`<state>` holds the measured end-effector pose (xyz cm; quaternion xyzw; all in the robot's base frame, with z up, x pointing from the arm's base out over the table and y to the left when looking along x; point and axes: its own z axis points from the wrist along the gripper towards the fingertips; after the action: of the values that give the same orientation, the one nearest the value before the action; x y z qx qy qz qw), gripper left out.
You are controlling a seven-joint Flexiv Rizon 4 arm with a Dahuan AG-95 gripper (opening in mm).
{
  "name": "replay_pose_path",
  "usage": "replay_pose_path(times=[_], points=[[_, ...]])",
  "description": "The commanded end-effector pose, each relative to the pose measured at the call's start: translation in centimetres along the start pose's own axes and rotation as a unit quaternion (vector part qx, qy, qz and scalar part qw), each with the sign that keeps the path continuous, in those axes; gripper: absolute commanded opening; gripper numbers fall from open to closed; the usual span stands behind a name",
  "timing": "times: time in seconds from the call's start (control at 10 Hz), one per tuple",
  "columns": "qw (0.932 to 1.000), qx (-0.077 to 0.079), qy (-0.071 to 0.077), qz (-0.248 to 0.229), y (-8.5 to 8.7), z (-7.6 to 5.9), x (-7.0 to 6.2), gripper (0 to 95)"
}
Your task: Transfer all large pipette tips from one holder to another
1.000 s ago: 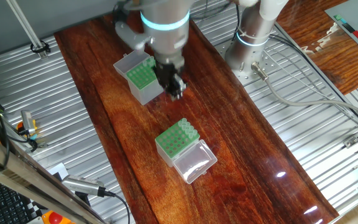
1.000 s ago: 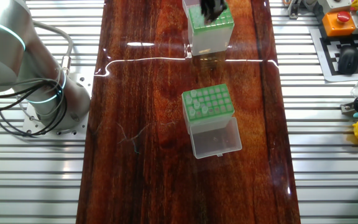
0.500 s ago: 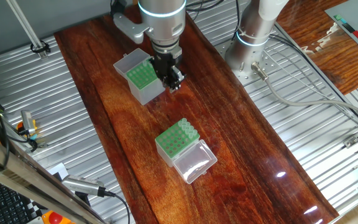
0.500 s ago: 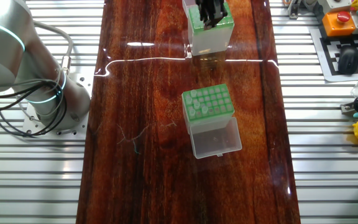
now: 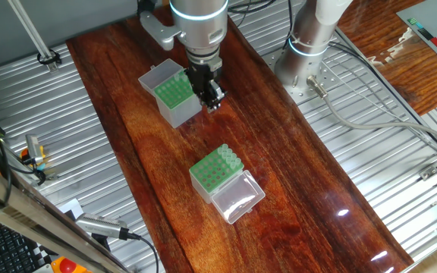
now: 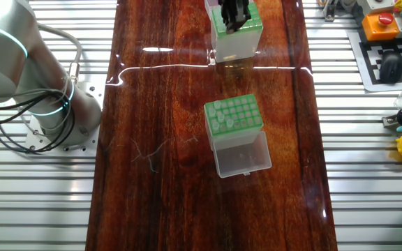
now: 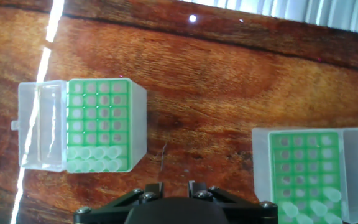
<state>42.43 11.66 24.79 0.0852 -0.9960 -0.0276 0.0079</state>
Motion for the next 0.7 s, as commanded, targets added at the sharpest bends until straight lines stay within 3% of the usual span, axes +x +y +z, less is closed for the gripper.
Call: replay_pose_path(times=[0.1,0.3,0.5,0.7], points=[[0.9993,-0.002,0.000,-0.036,-3.3,0.2,0.0,19.0],[0.9973,-0.003,0.000,-0.074,-7.2,0.6,0.0,19.0],[0.9976,-0.008,-0.004,-0.069,-7.9,0.8,0.2,19.0],[0.9992,-0.006,0.003,-0.039,-7.9,0.8,0.2,19.0]])
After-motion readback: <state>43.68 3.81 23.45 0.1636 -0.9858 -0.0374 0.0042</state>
